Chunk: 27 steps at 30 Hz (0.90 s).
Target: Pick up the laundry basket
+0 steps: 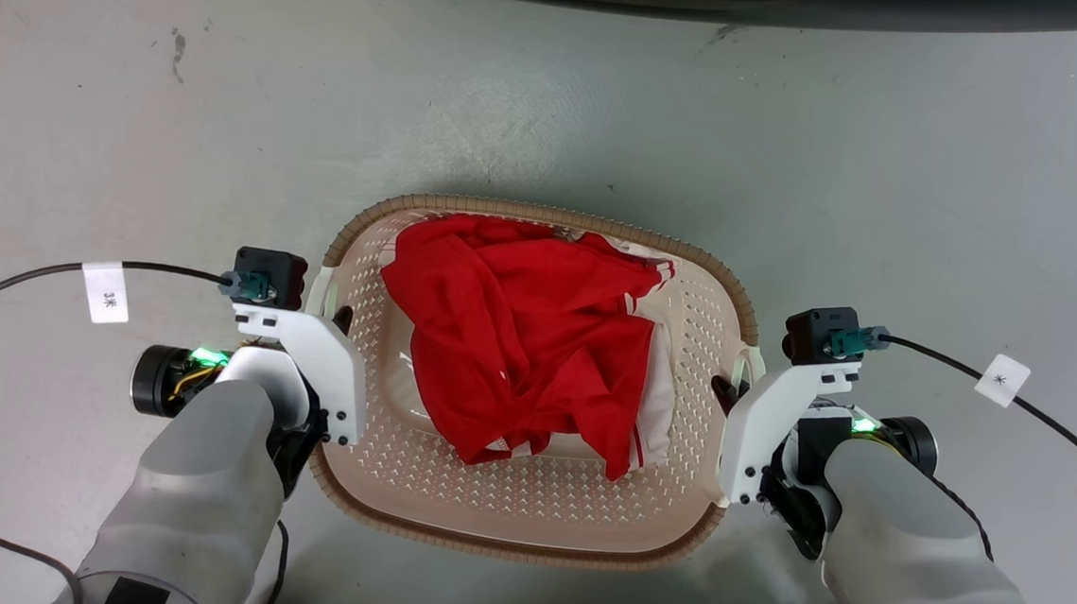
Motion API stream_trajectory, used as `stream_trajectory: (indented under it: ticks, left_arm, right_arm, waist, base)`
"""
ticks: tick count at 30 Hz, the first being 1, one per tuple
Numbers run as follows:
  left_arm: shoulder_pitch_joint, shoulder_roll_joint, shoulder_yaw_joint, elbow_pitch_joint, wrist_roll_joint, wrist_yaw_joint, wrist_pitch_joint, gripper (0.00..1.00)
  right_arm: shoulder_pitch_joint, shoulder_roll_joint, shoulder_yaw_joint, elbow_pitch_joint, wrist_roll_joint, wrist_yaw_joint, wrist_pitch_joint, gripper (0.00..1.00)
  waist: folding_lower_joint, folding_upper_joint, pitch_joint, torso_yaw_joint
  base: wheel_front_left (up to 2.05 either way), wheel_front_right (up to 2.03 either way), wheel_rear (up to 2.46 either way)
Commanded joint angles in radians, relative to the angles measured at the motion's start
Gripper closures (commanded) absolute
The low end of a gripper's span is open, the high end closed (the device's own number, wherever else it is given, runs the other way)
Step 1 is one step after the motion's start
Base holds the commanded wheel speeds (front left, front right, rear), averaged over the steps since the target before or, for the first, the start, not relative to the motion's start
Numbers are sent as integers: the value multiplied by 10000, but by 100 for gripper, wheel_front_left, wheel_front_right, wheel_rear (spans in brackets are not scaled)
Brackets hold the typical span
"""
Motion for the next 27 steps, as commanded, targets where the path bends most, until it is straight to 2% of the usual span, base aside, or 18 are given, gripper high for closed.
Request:
stream_trajectory:
  ticks: [1, 10, 16, 27]
  left_arm:
    - [-10, -106, -105, -93, -187, 17, 62, 100]
    - [231, -149, -616, -188, -891, 14, 442, 100]
    - [535, -305, -947, -141, -1448, 11, 1198, 100]
    - [926, -358, -1452, -119, -2401, -5, 3015, 100]
  right_arm:
    - [-181, 90, 152, 48, 94, 28, -24, 100]
    - [-48, 104, 566, 279, 470, 31, 3, 100]
    - [90, 115, 815, 539, 511, 31, 302, 100]
    - [270, 131, 1162, 682, 821, 39, 1763, 100]
  waist:
    - [0, 0, -7, 11]
    - [0, 0, -499, 92]
    - [0, 0, -1555, 176]
    - [0, 0, -3547, 172]
  base:
    - [0, 0, 0]
    - [0, 0, 0]
    - [0, 0, 0]
    - [0, 0, 0]
